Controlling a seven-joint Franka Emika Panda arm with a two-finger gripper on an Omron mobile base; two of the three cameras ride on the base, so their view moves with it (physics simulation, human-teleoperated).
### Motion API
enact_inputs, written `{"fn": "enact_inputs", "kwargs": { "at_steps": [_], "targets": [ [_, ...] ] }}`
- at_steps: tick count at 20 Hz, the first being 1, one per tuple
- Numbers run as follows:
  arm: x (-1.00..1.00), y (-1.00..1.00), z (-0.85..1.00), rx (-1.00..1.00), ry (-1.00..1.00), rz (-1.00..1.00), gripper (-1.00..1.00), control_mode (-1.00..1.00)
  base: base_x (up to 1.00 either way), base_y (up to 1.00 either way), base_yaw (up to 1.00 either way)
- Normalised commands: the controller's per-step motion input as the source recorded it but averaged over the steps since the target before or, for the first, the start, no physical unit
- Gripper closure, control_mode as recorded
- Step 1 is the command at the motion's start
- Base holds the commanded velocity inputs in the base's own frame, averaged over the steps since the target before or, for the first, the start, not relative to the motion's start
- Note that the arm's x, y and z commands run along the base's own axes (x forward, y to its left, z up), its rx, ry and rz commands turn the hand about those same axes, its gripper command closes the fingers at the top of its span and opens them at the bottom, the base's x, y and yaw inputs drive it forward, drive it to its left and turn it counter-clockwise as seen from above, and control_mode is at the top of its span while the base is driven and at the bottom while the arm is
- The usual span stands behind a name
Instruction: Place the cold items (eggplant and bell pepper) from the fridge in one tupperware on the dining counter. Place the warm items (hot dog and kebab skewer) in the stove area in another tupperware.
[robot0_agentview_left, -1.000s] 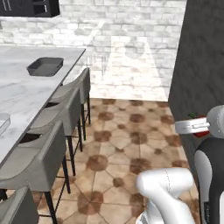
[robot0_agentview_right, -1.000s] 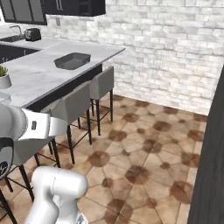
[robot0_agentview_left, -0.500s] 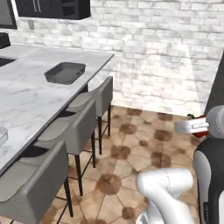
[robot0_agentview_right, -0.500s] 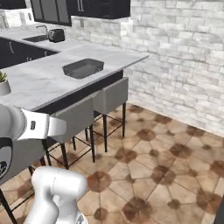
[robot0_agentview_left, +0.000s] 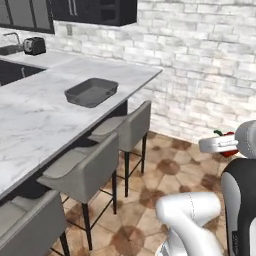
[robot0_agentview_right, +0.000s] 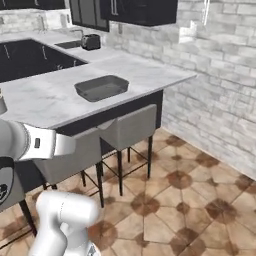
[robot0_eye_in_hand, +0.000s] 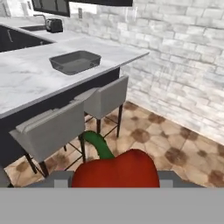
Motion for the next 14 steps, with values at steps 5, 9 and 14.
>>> {"fn": "enact_inputs", "kwargs": {
  "at_steps": [5,9,14],
  "targets": [
    [0.0,0.0,0.0,0.0,0.0,0.0,1.0,1.0,0.85,-0.63,0.4],
    [0.0,0.0,0.0,0.0,0.0,0.0,1.0,1.0,0.8,-0.62,0.41],
    [0.0,0.0,0.0,0.0,0.0,0.0,1.0,1.0,0.77,-0.54,0.45]
  ]
}}
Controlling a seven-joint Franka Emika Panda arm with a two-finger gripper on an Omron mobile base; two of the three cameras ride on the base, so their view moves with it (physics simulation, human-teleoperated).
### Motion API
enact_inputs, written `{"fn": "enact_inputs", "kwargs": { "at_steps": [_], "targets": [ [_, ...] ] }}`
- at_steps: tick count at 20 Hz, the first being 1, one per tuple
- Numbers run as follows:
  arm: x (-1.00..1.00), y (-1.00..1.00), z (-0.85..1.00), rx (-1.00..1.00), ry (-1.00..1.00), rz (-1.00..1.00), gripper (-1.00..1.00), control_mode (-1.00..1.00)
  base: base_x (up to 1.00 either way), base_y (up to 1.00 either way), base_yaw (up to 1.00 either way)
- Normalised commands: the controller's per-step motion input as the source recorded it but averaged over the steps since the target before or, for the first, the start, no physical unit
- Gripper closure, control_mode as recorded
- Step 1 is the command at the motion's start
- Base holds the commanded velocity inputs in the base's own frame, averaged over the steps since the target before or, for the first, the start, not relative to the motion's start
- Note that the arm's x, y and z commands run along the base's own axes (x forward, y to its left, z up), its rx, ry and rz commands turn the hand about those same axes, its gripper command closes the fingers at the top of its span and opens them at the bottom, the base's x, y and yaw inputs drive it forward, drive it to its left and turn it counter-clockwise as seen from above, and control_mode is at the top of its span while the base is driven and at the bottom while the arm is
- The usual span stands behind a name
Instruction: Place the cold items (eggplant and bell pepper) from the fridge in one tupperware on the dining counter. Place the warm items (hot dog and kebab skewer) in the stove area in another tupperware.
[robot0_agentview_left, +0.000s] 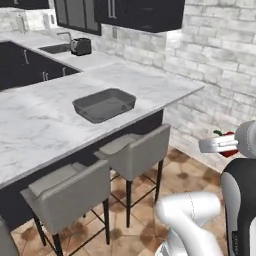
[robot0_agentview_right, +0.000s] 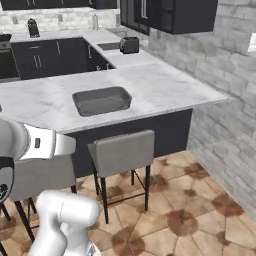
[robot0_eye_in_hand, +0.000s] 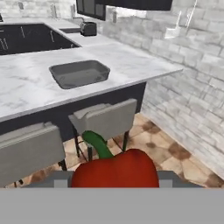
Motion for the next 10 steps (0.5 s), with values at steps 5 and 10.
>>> {"fn": "enact_inputs", "kwargs": {
  "at_steps": [5,10],
  "targets": [
    [0.0,0.0,0.0,0.0,0.0,0.0,1.0,1.0,0.69,-0.46,0.51],
    [0.0,0.0,0.0,0.0,0.0,0.0,1.0,1.0,0.71,-0.45,0.53]
  ]
}}
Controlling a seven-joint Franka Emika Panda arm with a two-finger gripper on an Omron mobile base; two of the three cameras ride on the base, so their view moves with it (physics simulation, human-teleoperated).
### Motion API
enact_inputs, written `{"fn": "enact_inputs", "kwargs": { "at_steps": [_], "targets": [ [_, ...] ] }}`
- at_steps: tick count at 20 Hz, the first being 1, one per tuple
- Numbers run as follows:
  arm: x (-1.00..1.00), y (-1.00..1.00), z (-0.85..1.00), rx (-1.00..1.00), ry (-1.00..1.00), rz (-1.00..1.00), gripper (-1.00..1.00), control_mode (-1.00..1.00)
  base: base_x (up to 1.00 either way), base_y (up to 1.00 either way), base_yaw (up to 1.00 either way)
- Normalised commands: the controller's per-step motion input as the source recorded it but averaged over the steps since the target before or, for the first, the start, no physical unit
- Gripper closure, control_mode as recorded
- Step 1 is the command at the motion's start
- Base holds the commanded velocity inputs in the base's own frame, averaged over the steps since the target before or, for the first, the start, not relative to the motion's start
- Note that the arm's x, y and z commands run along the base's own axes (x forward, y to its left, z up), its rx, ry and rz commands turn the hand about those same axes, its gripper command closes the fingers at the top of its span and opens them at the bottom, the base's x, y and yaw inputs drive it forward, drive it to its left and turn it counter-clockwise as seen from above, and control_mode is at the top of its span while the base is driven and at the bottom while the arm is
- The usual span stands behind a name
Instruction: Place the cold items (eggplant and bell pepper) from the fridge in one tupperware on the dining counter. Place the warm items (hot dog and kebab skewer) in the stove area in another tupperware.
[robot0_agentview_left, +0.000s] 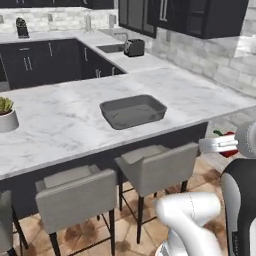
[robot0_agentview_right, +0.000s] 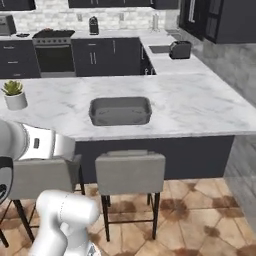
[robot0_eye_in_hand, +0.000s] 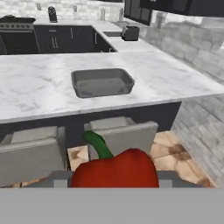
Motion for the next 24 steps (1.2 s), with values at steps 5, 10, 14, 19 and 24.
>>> {"fn": "enact_inputs", "kwargs": {
  "at_steps": [5,10,14,19,24],
  "targets": [
    [0.0,0.0,0.0,0.0,0.0,0.0,1.0,1.0,0.88,-0.59,0.42],
    [0.0,0.0,0.0,0.0,0.0,0.0,1.0,1.0,0.85,-0.65,0.33],
    [0.0,0.0,0.0,0.0,0.0,0.0,1.0,1.0,1.0,-0.32,0.17],
    [0.8,-0.02,-0.01,0.06,0.24,0.04,1.0,-1.0,0.2,-0.03,0.02],
    [1.0,0.0,-0.16,0.0,0.45,0.06,1.0,-1.0,0.0,0.0,0.0]
  ]
}}
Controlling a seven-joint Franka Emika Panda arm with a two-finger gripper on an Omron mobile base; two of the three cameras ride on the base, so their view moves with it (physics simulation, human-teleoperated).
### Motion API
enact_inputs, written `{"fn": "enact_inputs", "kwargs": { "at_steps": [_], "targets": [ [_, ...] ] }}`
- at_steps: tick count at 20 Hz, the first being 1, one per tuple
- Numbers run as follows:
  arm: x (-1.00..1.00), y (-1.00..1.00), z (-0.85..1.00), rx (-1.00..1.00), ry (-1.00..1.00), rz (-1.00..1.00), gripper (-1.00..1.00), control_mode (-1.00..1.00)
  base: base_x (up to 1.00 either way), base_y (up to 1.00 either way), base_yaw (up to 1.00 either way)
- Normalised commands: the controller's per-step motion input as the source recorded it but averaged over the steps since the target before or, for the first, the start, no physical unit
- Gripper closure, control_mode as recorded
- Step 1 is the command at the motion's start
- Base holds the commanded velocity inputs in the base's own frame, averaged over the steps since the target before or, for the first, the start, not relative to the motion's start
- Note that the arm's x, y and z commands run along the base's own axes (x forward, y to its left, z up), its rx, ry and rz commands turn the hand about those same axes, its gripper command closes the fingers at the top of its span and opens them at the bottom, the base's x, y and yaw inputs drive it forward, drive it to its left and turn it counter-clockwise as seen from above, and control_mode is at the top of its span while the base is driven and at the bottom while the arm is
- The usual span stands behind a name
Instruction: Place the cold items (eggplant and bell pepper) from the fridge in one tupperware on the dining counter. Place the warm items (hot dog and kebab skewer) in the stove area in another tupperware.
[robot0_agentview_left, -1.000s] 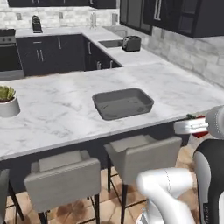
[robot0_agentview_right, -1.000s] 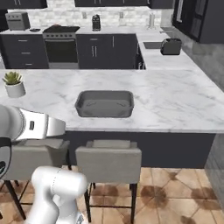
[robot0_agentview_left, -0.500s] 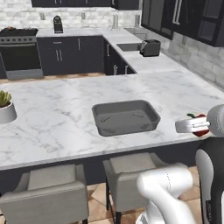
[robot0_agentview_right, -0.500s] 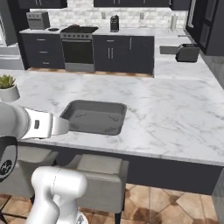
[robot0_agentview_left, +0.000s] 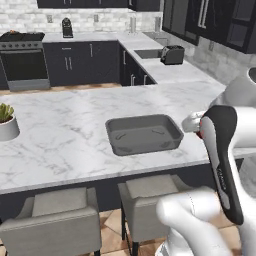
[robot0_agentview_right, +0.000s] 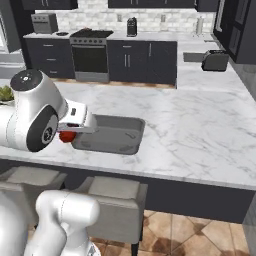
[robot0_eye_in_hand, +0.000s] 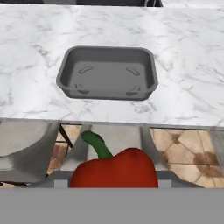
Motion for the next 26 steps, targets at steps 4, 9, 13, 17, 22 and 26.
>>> {"fn": "enact_inputs", "kwargs": {
  "at_steps": [4,9,13,17,22,26],
  "targets": [
    [1.0,0.0,-0.49,0.0,0.45,0.04,1.0,-1.0,0.0,0.0,0.0],
    [0.56,0.0,-0.57,0.0,0.21,0.0,1.0,-1.0,0.0,0.0,0.0],
    [0.83,-0.05,-0.43,0.0,0.2,0.0,1.0,-1.0,0.0,0.0,0.0],
    [0.95,-0.15,-0.41,0.0,0.13,0.0,1.0,-1.0,0.0,0.0,0.0],
    [0.9,-0.13,-0.45,0.0,0.08,0.0,1.0,-1.0,0.0,0.0,0.0],
    [0.75,-0.07,-0.49,0.0,0.0,0.0,1.0,-1.0,0.0,0.0,0.0]
  ]
}}
